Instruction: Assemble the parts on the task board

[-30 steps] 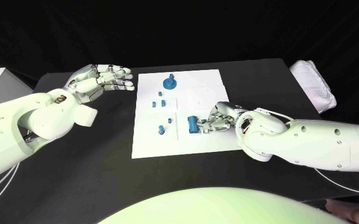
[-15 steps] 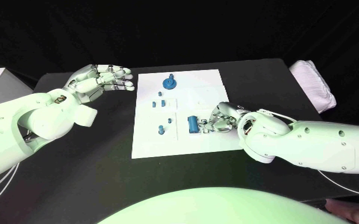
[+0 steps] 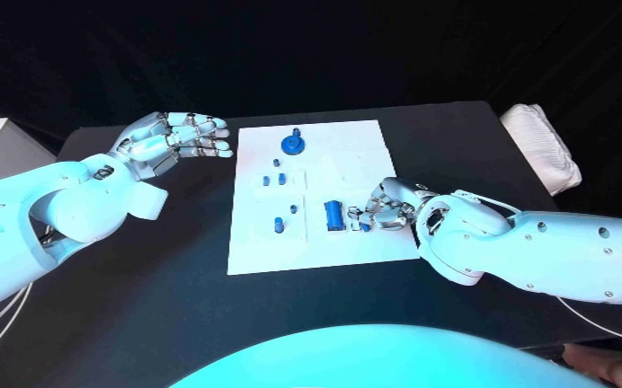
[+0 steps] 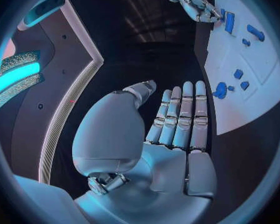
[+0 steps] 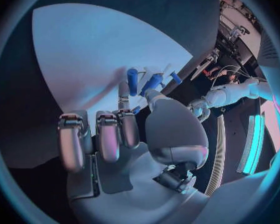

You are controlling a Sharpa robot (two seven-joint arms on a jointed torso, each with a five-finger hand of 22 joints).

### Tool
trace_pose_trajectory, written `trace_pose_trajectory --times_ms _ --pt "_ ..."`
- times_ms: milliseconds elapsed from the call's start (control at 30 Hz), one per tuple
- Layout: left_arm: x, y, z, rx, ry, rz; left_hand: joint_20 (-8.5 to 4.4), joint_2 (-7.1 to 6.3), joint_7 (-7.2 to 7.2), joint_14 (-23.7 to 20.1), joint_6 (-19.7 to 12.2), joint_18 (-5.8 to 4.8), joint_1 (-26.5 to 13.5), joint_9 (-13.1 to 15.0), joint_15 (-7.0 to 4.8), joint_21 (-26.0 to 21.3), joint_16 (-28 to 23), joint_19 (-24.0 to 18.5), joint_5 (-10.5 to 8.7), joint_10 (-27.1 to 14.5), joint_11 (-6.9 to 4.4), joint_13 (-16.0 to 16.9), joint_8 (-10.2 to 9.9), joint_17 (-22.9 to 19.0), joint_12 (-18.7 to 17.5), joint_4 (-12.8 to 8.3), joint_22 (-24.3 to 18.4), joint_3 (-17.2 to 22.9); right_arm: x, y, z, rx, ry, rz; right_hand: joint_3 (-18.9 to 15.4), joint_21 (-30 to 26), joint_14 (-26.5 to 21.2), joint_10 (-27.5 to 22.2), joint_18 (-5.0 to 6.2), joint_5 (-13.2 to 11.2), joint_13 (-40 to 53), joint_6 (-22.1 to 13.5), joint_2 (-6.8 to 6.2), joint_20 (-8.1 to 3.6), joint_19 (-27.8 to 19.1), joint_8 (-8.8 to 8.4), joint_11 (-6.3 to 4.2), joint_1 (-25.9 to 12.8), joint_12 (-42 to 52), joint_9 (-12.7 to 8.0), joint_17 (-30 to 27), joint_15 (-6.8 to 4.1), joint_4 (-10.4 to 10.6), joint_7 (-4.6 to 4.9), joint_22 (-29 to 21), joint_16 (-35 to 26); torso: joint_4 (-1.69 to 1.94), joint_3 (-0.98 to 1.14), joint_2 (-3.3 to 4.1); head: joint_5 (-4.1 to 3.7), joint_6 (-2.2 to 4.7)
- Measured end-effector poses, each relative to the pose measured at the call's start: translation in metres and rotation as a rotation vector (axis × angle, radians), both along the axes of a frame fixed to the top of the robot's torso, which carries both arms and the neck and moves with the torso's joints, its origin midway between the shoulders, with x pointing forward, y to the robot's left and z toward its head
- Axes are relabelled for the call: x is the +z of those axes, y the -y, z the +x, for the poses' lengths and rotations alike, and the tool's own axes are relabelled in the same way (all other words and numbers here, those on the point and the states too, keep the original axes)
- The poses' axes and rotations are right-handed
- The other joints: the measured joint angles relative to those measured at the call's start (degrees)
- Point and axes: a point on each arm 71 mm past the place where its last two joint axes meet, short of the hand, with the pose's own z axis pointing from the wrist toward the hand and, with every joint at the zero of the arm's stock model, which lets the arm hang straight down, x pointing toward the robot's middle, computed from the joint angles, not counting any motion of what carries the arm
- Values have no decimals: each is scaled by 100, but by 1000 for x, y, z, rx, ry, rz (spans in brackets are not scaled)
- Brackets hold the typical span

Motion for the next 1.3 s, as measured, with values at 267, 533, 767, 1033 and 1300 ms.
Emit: trace_pose_trajectory --times_ms 267,533,767,1033,1300 --pt "0 0 0 -1 -2 1 0 0 0 0 0 0 0 0 0 0 0 0 0 0 0 0 0 0 0 0 0 0 0 -2 -1 0 -12 16 535 0 1 -25 0 -83 0 -31 8 -21 -21 0 -26 975 36 -62 -1 -41 -225 -30 -1 0 9 -6 1 -12 0" --pt "-1 0 0 -2 -4 2 -21 0 0 0 0 0 0 1 0 0 0 20 35 0 0 0 0 6 0 15 -9 16 0 -4 0 7 -14 29 1281 0 -13 -5 1 -222 0 -56 -242 -42 1 -41 -45 1620 36 -93 -1 -54 -321 -4 -1 0 9 -9 4 -13 1" --pt "-1 1 1 -1 -5 3 -21 0 0 0 0 0 0 -5 0 -21 0 20 35 0 -1 -1 0 11 0 36 -17 18 -1 -5 0 10 -14 32 1632 -1 -13 -5 0 -332 0 -71 -403 -42 1 158 -45 1543 36 69 -2 -54 -75 3 -2 0 9 -10 5 -13 1" --pt "-1 1 1 -2 -7 4 -20 0 0 0 0 0 0 -4 0 -21 -21 20 35 1 -1 -1 0 11 0 48 -23 15 -1 -6 1 10 -10 35 1784 -1 -13 -5 0 -364 0 -89 -409 -42 1 179 -44 1367 36 91 -2 -53 -153 -13 -3 0 10 -4 3 -13 1" --pt "-1 1 1 -3 -8 4 -20 48 0 0 0 0 1 -4 0 -21 -21 20 35 1 -1 -2 0 19 0 48 -23 15 -1 -7 3 4 -1 41 1917 -1 -12 -6 0 -375 0 -98 -406 -42 1 221 -44 1295 60 111 -2 -52 -239 -5 -3 0 10 -2 2 -4 1"
